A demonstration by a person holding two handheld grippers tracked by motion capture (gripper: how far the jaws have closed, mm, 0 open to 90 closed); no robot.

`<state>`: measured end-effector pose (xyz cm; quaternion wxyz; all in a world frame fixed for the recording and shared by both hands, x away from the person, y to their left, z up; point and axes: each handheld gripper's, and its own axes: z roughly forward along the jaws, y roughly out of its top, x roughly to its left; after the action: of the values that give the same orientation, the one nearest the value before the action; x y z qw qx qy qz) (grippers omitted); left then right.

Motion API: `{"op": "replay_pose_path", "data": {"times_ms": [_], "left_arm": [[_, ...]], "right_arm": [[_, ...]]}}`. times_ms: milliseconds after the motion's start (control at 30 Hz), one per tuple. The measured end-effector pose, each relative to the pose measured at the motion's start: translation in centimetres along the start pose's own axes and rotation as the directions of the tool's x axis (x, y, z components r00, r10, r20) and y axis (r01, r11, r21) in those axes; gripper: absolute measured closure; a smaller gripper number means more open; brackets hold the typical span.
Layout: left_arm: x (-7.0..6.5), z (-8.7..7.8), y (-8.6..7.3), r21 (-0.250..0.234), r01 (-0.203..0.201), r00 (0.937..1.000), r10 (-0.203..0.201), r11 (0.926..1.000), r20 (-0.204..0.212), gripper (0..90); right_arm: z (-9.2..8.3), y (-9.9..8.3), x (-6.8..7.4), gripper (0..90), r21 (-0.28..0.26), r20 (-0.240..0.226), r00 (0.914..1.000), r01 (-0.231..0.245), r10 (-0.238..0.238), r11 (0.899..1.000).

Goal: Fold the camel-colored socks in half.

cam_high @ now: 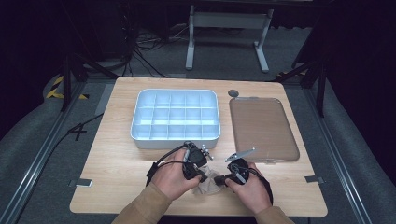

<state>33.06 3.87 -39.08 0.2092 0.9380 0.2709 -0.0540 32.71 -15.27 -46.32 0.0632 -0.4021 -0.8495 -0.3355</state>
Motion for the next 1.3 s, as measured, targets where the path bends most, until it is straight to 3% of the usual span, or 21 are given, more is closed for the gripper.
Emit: {"op": "replay_pose_path", "data": {"times_ms": [467, 800, 967, 1233, 1300], "left_arm": [[0.3, 2.5, 0.7, 0.036, 0.01, 0.9999, -0.01, 0.9993, -0.008, 82.2], [0.5, 2.7, 0.5, 0.04, 0.038, 0.9989, -0.037, 0.9985, -0.027, 82.2], [0.8, 2.0, 0.3, 0.043, 0.067, 0.9955, -0.064, 0.9968, -0.071, 82.5], [0.4, 3.3, 0.7, 0.061, 0.056, 0.997, -0.053, 0.9965, -0.056, 81.6], [0.4, 3.1, 0.8, 0.036, 0.051, 0.9982, -0.05, 0.998, -0.034, 74.9]], "right_arm": [[0.1, 0.0, 0.0, 89.8, -0.006, -0.01, 0.9999, -0.002, 0.002, 1.0], [-0.4, 0.0, 0.0, 89.3, -0.016, -0.013, 0.9999, -0.007, 0.007, 1.0], [-0.4, -0.2, -0.2, 89.6, -0.009, -0.017, 0.9997, -0.018, 0.018, 1.0], [-0.4, -0.1, -0.2, 89.5, -0.007, -0.009, 0.9999, -0.014, 0.014, 1.0], [-0.4, -0.1, -0.2, 89.3, -0.01, -0.007, 0.9999, -0.01, 0.01, 1.0]]}}
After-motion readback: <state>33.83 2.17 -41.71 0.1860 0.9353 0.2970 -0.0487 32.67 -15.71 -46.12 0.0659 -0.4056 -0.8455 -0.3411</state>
